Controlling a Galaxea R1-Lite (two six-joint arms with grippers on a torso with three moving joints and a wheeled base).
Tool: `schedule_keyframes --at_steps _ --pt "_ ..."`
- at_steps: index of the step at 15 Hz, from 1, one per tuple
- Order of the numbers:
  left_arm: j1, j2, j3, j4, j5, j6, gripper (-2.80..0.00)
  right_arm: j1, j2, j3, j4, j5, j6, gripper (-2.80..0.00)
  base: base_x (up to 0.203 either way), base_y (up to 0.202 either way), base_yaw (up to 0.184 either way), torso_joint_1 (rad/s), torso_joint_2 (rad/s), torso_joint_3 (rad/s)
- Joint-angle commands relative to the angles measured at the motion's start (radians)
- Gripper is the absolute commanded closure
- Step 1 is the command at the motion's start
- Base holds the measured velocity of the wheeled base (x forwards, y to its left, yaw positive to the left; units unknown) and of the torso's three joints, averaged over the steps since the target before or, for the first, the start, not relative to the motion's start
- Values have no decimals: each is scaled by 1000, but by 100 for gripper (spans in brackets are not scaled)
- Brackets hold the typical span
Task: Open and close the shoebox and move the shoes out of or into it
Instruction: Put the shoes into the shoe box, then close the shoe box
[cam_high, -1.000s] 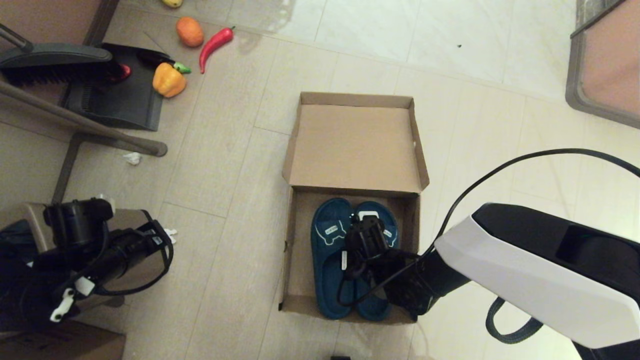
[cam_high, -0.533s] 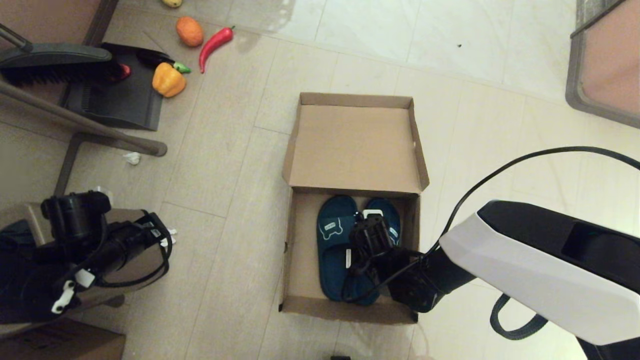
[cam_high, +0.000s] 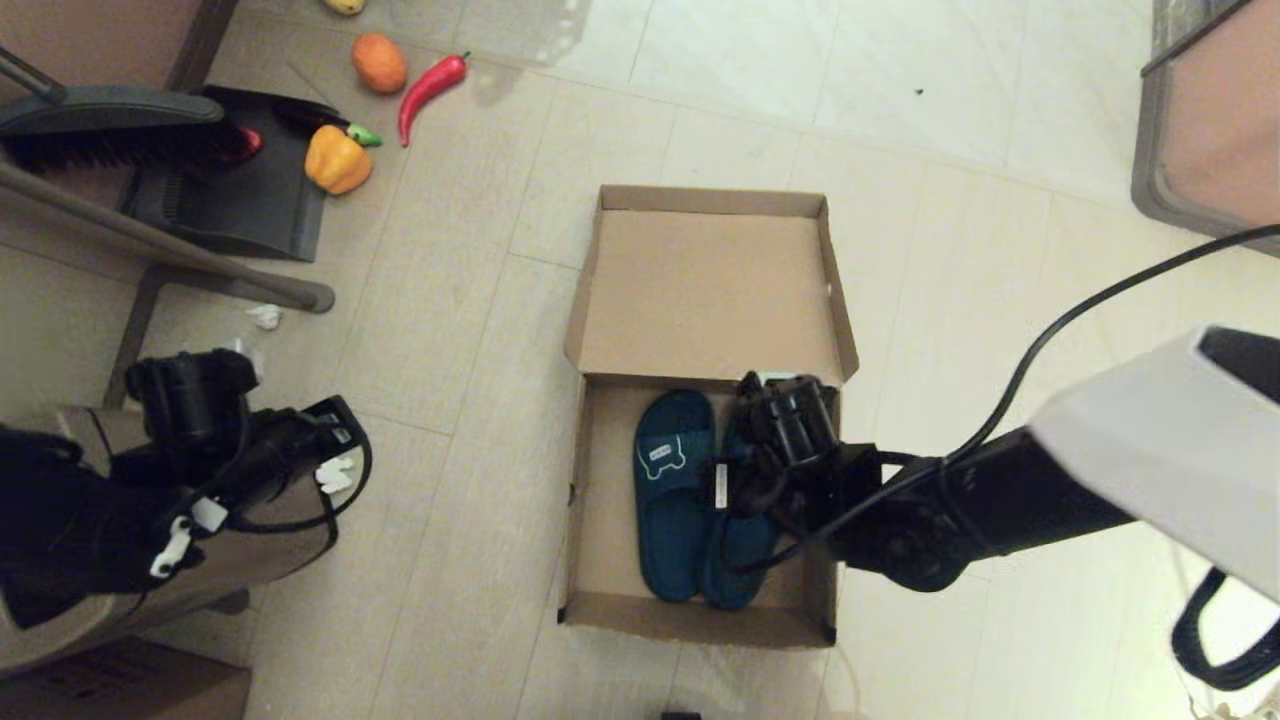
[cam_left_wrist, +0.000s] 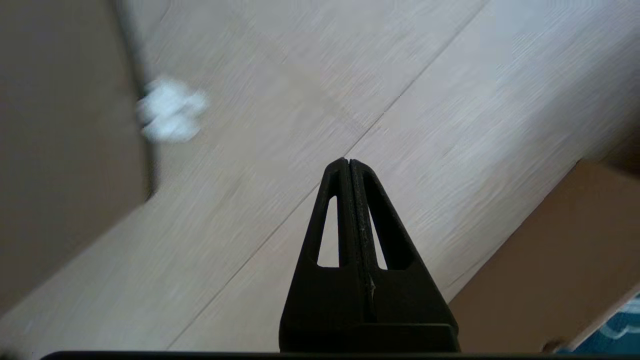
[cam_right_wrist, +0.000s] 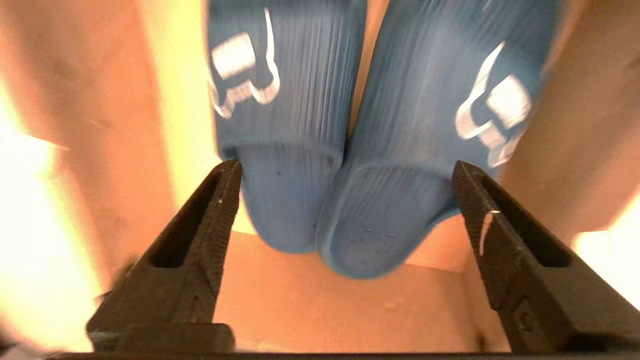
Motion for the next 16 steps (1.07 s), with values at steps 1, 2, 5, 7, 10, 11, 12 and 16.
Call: schedule_keyframes --at_steps 1,2,5,7,10,11,12,16 --pt "-32 53 -91 32 1 -2 0 -7 -154 -29 103 31 3 -280 0 0 0 0 0 0" --pt "-58 84 -143 59 0 -1 0 -14 -202 -68 178 66 7 0 0 0 0 0 0 0" --pt "-124 164 -218 74 -12 -4 0 -117 -222 -153 222 164 41 0 0 0 0 0 0 0" --pt "-141 183 -251 71 -72 -7 0 -248 -215 -194 232 261 77 0 0 0 0 0 0 0" --pt "-165 281 -381 76 -82 -12 0 -380 -116 -411 329 363 173 0 0 0 0 0 0 0" --pt "-173 311 -435 76 -82 -14 0 -412 -80 -500 366 384 217 0 0 0 0 0 0 0" --pt "-181 339 -489 77 -82 -15 0 -442 -47 -581 403 399 258 0 0 0 0 0 0 0" --pt "-238 424 -669 80 -82 -41 0 -591 -8 -634 484 410 363 0 0 0 0 0 0 0"
